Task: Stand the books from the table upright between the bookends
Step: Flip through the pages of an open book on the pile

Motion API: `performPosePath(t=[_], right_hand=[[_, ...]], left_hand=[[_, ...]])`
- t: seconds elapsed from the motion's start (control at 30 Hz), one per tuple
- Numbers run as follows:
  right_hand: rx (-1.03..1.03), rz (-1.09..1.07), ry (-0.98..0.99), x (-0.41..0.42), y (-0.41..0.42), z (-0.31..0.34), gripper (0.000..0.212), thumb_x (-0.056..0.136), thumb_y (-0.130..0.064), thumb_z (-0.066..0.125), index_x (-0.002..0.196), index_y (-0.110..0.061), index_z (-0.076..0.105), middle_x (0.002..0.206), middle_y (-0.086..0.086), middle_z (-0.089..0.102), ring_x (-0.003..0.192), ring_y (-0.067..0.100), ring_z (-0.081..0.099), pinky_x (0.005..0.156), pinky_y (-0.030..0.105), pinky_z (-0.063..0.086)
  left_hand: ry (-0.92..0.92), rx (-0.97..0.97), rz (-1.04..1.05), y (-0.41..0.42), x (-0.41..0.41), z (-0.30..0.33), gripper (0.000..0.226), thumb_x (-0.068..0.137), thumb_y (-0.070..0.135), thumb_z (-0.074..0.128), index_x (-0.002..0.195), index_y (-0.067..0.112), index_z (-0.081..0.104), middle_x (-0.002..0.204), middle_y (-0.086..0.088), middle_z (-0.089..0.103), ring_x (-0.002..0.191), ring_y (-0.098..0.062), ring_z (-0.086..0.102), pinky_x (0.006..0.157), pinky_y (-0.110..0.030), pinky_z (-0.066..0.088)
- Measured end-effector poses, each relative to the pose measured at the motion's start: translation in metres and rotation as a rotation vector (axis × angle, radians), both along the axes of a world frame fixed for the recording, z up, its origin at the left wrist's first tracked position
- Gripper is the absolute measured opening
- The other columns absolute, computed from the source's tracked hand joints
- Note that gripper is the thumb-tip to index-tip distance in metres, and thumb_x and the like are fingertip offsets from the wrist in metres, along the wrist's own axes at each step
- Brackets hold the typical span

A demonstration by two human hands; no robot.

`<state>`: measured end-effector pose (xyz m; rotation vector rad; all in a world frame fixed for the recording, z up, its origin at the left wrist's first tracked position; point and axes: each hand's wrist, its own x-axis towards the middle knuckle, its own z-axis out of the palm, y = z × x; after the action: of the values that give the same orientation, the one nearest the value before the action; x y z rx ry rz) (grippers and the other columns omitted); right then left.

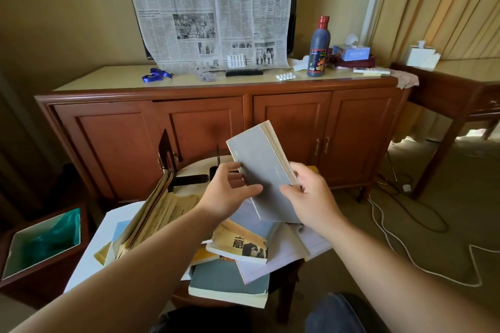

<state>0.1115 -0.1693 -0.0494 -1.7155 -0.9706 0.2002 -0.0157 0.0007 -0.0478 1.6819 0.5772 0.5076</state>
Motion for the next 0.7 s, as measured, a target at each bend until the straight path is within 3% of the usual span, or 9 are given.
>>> performPosePath(t=[0.1,0.23,0.33,0.47,0.57,0.63,0.7], right_hand=[[0.070,0.063,0.145,0.001,0.001,0.002,0.039,0.099,-0.007,0.063,0.126,-0.034,0.062,0.118,-0.010,0.074,0.099,0.011,0.071,0.083,0.034,0.057],[0.134,0.086,0.201,0.011,0.010,0.012,0.035,0.097,-0.001,0.066,0.124,-0.023,0.061,0.114,-0.004,0.077,0.104,0.018,0.073,0.090,0.038,0.060],[0.076,0.081,0.139,0.021,0.025,0.021,0.036,0.096,-0.010,0.071,0.126,-0.026,0.059,0.117,-0.009,0.075,0.106,0.008,0.072,0.090,0.036,0.061],[-0.063,0.068,0.014,0.030,0.061,0.024,0.032,0.095,-0.027,0.074,0.122,-0.030,0.056,0.117,-0.012,0.073,0.105,0.008,0.070,0.078,0.018,0.059],[-0.091,0.094,-0.013,0.033,0.097,0.023,0.038,0.094,-0.030,0.075,0.126,-0.031,0.057,0.128,-0.009,0.069,0.117,0.015,0.066,0.093,0.035,0.060],[-0.111,0.135,-0.020,0.034,0.122,0.024,0.039,0.093,-0.032,0.075,0.127,-0.032,0.058,0.130,-0.010,0.068,0.120,0.016,0.064,0.097,0.041,0.059],[-0.128,0.156,-0.019,0.035,0.146,0.027,0.040,0.091,-0.038,0.076,0.127,-0.034,0.059,0.126,-0.013,0.069,0.118,0.013,0.065,0.096,0.043,0.059]], left_hand=[[-0.058,-0.090,-0.042,0.017,-0.001,0.004,0.094,0.071,0.005,0.095,0.145,0.029,0.043,0.135,0.001,0.061,0.118,-0.020,0.067,0.100,-0.040,0.056],[-0.143,-0.047,-0.077,0.035,-0.012,0.023,0.096,0.073,-0.014,0.085,0.145,0.032,0.042,0.122,-0.011,0.069,0.109,-0.028,0.072,0.085,-0.040,0.063],[-0.160,0.098,-0.098,0.047,-0.020,0.041,0.093,0.073,-0.012,0.085,0.141,0.037,0.044,0.125,-0.008,0.065,0.117,-0.030,0.064,0.087,-0.051,0.063],[-0.133,0.191,-0.198,0.065,-0.029,0.069,0.083,0.083,-0.013,0.077,0.139,0.039,0.045,0.127,-0.007,0.064,0.116,-0.028,0.068,0.084,-0.060,0.062],[-0.019,0.230,-0.203,0.083,-0.034,0.088,0.076,0.088,-0.012,0.071,0.133,0.043,0.046,0.120,-0.015,0.066,0.105,-0.036,0.073,0.073,-0.060,0.064],[0.037,0.262,-0.147,0.097,-0.035,0.099,0.070,0.088,-0.009,0.072,0.130,0.042,0.049,0.116,-0.010,0.069,0.101,-0.034,0.074,0.069,-0.049,0.065],[0.079,0.315,-0.067,0.113,-0.036,0.108,0.065,0.088,-0.006,0.073,0.129,0.038,0.050,0.115,-0.005,0.070,0.099,-0.028,0.076,0.071,-0.048,0.066]])
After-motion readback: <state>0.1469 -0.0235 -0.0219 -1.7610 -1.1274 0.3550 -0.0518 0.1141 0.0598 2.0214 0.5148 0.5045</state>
